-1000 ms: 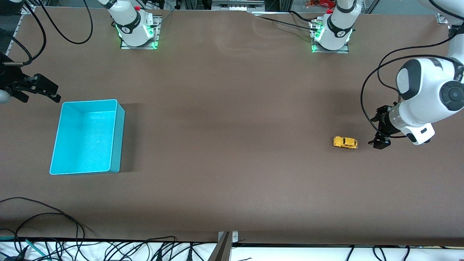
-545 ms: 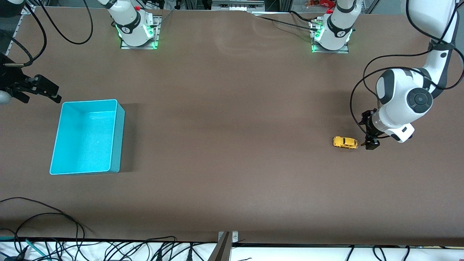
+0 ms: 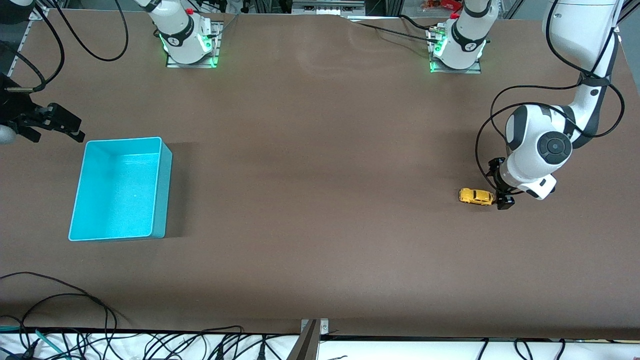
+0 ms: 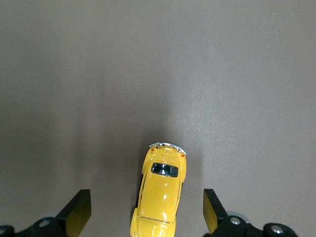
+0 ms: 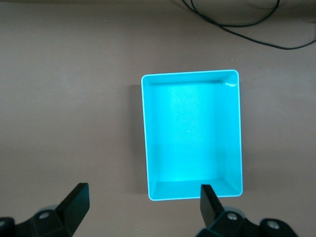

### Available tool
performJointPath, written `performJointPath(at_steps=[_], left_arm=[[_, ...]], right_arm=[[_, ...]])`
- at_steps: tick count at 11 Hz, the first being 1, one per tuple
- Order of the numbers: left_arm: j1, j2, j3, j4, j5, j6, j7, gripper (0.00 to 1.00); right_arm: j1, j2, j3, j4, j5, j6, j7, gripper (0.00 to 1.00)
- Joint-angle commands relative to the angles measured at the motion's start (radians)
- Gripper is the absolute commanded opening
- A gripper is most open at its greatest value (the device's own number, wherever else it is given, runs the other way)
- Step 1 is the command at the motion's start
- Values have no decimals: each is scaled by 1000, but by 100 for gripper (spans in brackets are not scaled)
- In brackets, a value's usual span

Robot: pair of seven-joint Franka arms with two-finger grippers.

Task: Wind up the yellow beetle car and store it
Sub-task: 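Lower the left gripper onto the yellow car and close it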

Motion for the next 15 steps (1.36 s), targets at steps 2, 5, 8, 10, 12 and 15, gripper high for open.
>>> performJointPath(at_steps=[2, 5, 8, 10, 12, 15], left_arm=[[7, 35, -29, 8, 29, 39, 63, 100], [7, 74, -29, 11, 26, 76, 66, 100], [6, 100, -31, 17, 28, 99, 66, 100], [6, 109, -31, 19, 28, 117, 66, 94], [6, 109, -32, 19, 28, 117, 66, 34], [6, 100, -32, 23, 28, 113, 62, 0]], right_arm=[[-1, 8, -3, 22, 14, -8, -6, 100], [-1, 8, -3, 22, 14, -7, -6, 100], [-1, 8, -3, 22, 14, -8, -7, 100], [-1, 8, -3, 22, 16, -8, -7, 100], [-1, 8, -3, 22, 16, -8, -7, 100], [-1, 8, -3, 22, 16, -8, -7, 100]])
